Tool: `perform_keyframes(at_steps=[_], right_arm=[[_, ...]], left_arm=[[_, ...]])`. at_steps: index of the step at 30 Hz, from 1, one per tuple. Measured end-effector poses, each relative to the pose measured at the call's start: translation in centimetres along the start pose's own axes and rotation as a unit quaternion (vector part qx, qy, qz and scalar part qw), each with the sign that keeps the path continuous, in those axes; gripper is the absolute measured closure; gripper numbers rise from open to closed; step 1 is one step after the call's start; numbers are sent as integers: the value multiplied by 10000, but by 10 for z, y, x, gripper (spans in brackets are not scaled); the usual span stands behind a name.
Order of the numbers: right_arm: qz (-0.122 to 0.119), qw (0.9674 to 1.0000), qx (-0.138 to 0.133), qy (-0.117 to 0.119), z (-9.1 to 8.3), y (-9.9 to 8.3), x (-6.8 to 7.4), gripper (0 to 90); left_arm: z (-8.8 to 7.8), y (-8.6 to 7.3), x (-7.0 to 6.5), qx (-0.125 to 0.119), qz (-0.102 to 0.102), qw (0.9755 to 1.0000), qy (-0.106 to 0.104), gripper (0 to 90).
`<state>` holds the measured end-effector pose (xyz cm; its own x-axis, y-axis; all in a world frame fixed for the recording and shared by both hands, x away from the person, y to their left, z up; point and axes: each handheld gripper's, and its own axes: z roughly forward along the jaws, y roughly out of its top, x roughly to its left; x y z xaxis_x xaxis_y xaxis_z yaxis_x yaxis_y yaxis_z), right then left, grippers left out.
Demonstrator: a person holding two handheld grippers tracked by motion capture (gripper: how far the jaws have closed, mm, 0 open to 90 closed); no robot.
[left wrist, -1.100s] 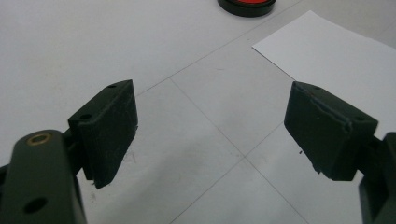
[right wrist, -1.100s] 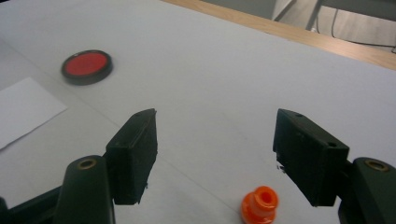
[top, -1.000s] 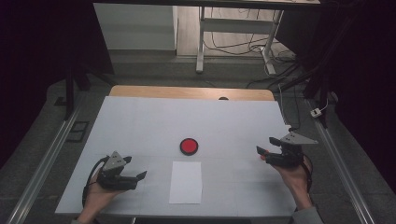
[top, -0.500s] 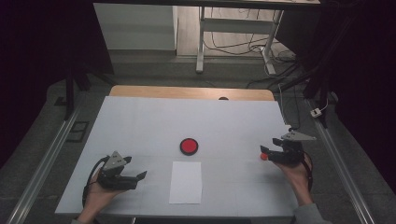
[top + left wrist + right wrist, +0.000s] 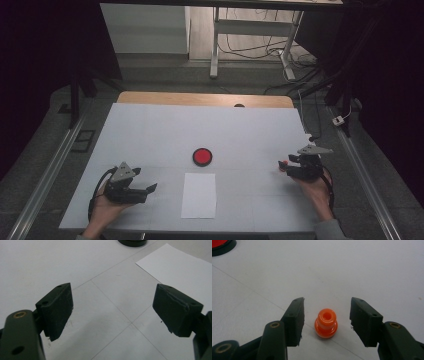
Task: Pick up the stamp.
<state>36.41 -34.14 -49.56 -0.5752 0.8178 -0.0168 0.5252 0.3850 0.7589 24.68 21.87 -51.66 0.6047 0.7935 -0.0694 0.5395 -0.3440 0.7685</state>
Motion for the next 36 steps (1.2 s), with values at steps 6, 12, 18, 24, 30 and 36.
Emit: perform_keyframes(at_steps=[6, 12, 18, 24, 30, 36], right_arm=[[-45, 10000, 50, 7, 3, -3, 1, 508], [-40, 9999, 113, -53, 5, -4, 0, 590], [-56, 9999, 90, -91, 5, -6, -1, 714], [-41, 9999, 72, -108, 5, -6, -1, 725], [10, 9999, -105, -133, 1, -5, -1, 727], [117, 9995, -305, -53, -4, -4, -1, 727]], left_arm=[[0, 0, 0, 8, 5, 10000, -5, 173], [0, -1, 0, 14, 14, 10000, 0, 173], [1, -1, 1, 28, 29, 10000, 5, 174], [0, -1, 1, 35, 22, 10000, 6, 174], [1, -2, 1, 41, 0, 10000, 7, 174], [2, -2, 1, 40, -3, 10000, 4, 174]])
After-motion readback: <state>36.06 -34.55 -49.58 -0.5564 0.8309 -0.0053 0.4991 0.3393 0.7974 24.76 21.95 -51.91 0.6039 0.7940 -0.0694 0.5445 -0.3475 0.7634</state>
